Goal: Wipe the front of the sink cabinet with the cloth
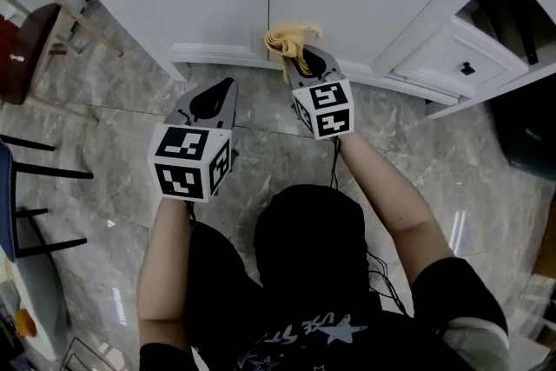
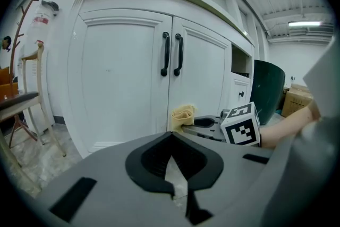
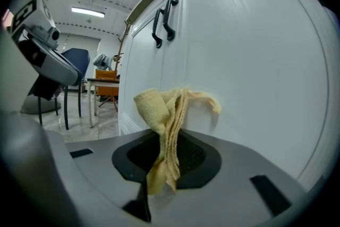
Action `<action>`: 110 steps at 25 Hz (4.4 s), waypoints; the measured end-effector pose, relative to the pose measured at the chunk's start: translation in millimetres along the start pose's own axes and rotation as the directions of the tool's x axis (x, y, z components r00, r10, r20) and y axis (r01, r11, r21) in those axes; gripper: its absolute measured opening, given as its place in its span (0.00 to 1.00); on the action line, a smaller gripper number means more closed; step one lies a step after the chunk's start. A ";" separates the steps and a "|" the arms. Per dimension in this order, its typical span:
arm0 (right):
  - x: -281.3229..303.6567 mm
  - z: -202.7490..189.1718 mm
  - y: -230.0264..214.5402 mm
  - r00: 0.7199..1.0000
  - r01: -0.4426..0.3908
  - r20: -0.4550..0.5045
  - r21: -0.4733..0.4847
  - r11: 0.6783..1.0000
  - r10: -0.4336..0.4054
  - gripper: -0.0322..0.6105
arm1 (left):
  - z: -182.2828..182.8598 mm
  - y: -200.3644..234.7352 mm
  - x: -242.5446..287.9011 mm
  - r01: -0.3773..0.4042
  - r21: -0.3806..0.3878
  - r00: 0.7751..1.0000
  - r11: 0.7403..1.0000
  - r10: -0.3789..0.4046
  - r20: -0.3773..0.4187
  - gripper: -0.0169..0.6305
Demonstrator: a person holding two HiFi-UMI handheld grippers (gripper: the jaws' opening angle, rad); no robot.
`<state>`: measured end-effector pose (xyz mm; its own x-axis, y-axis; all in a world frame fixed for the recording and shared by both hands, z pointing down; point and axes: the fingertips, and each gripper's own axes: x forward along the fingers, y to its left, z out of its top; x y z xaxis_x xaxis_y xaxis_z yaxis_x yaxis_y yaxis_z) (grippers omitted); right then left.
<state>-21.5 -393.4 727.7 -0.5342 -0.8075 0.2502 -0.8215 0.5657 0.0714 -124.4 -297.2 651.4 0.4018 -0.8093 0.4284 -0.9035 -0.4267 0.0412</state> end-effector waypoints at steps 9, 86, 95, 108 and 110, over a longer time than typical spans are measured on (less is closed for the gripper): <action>-44.9 -27.7 -70.5 0.989 0.149 -0.036 0.069 0.987 -0.146 0.18 | -1.6 -25.9 17.1 0.055 0.015 0.998 0.998 -0.055 -0.009 0.05; -315.2 484.3 204.2 0.958 -0.241 -0.144 0.055 0.969 0.247 0.18 | 256.6 -41.3 -517.6 -0.391 -0.186 0.920 0.901 0.374 -0.120 0.05; -382.4 507.4 113.5 0.899 -0.436 -0.062 -0.021 0.900 0.434 0.18 | 311.3 -143.2 -513.1 -0.577 -0.221 0.815 0.786 0.572 -0.093 0.05; -463.4 489.8 67.0 0.778 -0.626 -0.094 -0.039 0.779 0.621 0.17 | 319.9 -274.6 -539.4 -0.703 -0.302 0.701 0.644 0.698 -0.147 0.05; -471.2 489.6 72.4 0.764 -0.643 -0.094 -0.039 0.764 0.638 0.17 | 314.4 -284.3 -547.6 -0.715 -0.306 0.690 0.629 0.707 -0.158 0.05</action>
<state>73.2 -53.9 142.2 -0.9137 -0.2402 0.3277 -0.2765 0.9586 -0.0684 -40.6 140.3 121.3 -0.3849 -0.7959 0.4673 -0.9011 0.4336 -0.0036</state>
